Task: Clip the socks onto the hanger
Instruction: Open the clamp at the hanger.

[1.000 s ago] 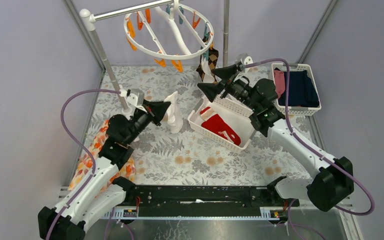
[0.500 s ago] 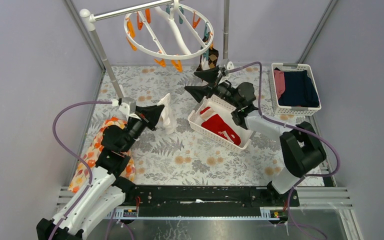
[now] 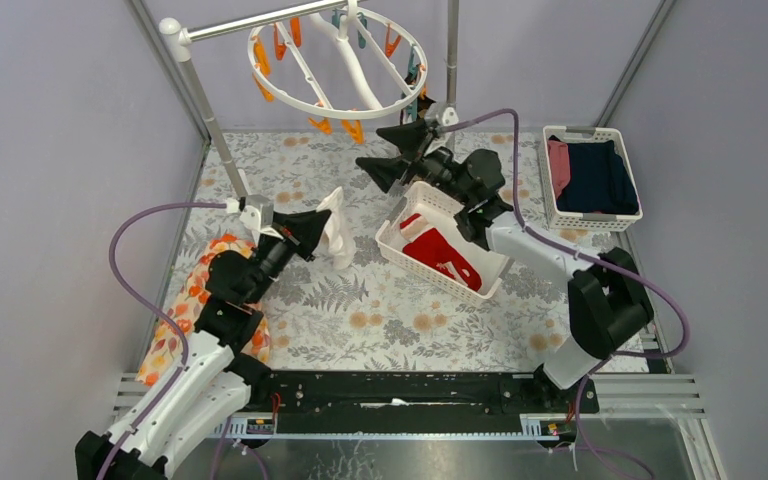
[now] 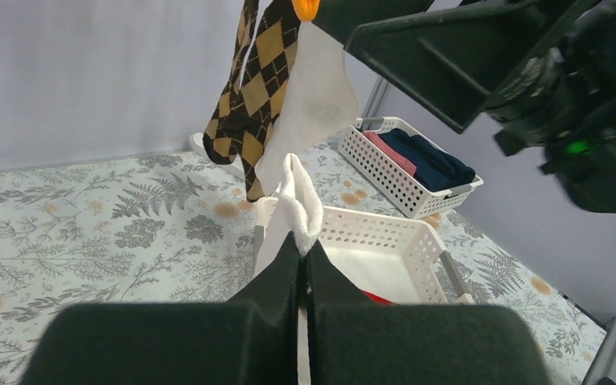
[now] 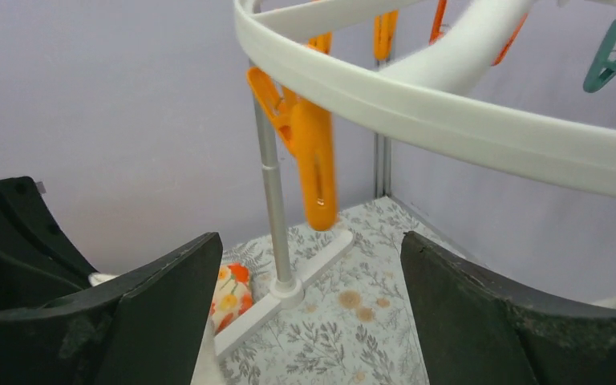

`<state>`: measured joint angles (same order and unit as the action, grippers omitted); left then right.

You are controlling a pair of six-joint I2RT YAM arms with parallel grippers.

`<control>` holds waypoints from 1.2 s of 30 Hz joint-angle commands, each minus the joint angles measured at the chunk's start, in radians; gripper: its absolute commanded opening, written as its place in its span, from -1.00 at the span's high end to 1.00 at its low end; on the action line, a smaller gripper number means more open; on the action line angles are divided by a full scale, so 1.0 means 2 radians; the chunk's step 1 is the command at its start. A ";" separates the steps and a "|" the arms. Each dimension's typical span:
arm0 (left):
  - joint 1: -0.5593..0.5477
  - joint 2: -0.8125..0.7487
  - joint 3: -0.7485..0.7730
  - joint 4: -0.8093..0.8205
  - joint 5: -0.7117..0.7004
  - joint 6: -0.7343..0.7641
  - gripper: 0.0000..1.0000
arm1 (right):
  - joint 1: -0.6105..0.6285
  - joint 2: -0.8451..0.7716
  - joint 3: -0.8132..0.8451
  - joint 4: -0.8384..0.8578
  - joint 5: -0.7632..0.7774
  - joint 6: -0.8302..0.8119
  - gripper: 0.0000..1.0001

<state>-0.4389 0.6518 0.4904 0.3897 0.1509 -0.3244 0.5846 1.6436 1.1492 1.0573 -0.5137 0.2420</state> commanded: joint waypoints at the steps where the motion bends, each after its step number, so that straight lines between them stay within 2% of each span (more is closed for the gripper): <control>1: -0.003 0.018 -0.015 0.063 0.006 -0.014 1.00 | 0.070 -0.086 0.055 -0.213 0.109 -0.117 -0.81; 3: -0.004 0.024 -0.013 0.071 0.011 -0.014 1.00 | 0.106 -0.110 0.056 -0.261 0.173 -0.146 -0.80; 7: -0.004 0.014 -0.022 0.083 0.012 -0.010 1.00 | 0.160 -0.141 0.045 -0.296 0.301 -0.175 -0.83; 10: -0.004 0.001 -0.033 0.085 0.009 -0.006 1.00 | 0.197 -0.132 0.085 -0.338 0.392 -0.186 -0.85; 12: -0.003 -0.005 -0.039 0.083 0.006 -0.006 1.00 | 0.242 -0.110 0.125 -0.349 0.513 -0.212 -0.93; 16: -0.004 -0.019 -0.045 0.073 -0.003 -0.009 1.00 | 0.321 -0.031 0.201 -0.251 0.772 -0.297 -0.99; 19: -0.004 -0.033 -0.046 0.062 -0.015 -0.006 1.00 | 0.351 0.033 0.264 -0.114 0.881 -0.426 -0.99; 22: -0.004 -0.046 -0.049 0.054 -0.023 -0.001 1.00 | 0.363 0.081 0.335 -0.038 0.920 -0.507 -0.99; 27: -0.004 -0.076 -0.057 0.038 -0.058 0.014 1.00 | 0.363 0.110 0.380 -0.048 0.950 -0.514 -1.00; 32: -0.005 -0.094 -0.064 0.036 -0.074 0.021 1.00 | 0.361 0.097 0.380 -0.138 0.955 -0.460 -0.93; 34: -0.005 -0.093 -0.064 0.036 -0.074 0.021 1.00 | 0.357 0.087 0.385 -0.211 0.947 -0.390 -0.88; 36: -0.005 -0.090 -0.064 0.036 -0.074 0.021 1.00 | 0.347 0.075 0.406 -0.350 0.926 -0.268 -0.83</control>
<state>-0.4435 0.4736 0.3748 0.4587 0.0364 -0.3092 1.3060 1.8717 1.8786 0.7212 1.3449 -0.6277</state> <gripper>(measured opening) 0.008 0.933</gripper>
